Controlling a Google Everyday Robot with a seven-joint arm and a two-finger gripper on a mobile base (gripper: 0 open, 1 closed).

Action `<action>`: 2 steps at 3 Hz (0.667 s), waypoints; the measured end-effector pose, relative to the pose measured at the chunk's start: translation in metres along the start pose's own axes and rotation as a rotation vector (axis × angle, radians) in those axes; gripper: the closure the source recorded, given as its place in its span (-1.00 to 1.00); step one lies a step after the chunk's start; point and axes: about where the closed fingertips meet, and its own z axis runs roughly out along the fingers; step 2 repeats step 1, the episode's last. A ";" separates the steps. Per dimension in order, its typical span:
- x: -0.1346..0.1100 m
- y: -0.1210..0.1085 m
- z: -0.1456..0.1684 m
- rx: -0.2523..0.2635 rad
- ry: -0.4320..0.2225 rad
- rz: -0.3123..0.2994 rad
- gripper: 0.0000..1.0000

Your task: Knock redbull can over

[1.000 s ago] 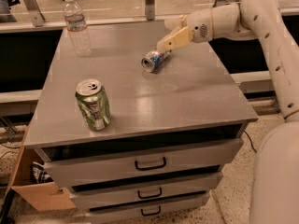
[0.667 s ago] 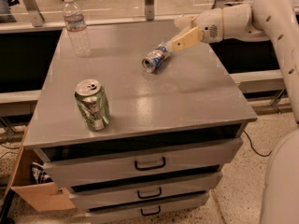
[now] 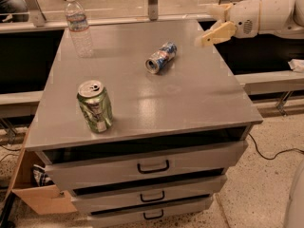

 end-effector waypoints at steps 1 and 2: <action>0.000 0.000 0.000 0.000 0.000 0.000 -1.00; 0.000 0.000 0.000 0.000 0.000 0.000 -1.00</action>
Offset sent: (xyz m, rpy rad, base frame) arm 0.0000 0.0000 0.0000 0.0000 0.0000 0.0000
